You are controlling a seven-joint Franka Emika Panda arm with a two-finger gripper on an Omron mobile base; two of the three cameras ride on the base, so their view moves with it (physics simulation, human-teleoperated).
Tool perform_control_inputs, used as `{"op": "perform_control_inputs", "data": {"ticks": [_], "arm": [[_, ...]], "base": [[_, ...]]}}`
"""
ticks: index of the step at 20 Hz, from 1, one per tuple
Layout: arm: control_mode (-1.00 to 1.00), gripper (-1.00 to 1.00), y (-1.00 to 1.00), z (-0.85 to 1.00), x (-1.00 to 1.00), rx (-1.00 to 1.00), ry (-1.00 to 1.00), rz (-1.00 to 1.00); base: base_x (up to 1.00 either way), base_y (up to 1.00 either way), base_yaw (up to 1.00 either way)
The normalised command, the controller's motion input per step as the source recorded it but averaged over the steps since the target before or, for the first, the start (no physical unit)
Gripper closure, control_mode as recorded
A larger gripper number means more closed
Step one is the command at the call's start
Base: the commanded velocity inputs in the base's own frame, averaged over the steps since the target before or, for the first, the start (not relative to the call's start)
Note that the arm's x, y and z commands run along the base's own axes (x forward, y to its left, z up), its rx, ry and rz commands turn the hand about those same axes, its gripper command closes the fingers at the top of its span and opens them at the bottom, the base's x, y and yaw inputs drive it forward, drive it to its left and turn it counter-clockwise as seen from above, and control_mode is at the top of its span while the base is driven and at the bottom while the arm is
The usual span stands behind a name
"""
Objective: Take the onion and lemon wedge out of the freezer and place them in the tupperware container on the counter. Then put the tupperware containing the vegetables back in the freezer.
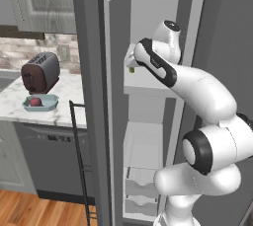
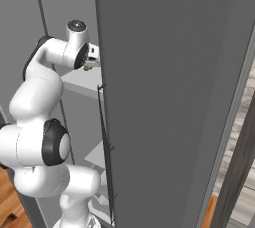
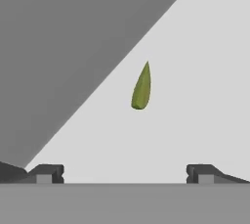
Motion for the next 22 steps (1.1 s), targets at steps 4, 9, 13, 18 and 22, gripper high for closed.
{"op": "perform_control_inputs", "data": {"ticks": [4, 9, 13, 18, 22], "arm": [[-1.0, -1.0, 0.0, -0.1, 0.18, -0.02, 0.0, 0.0], [-1.0, -1.0, 0.0, -0.08, 0.25, 0.0, 0.0, 0.0], [-1.0, -1.0, 0.0, -0.06, 0.24, 0.0, 0.0, 0.0], [-1.0, -1.0, 0.0, -0.14, 0.18, -0.01, 0.0, 0.0], [-1.0, -1.0, 0.0, -0.14, 0.18, 0.0, 0.0, 0.0]], "base": [[0.0, 0.0, 0.0], [0.0, 0.0, 0.0], [0.0, 0.0, 0.0], [0.0, 0.0, 0.0], [0.0, 0.0, 0.0]]}}
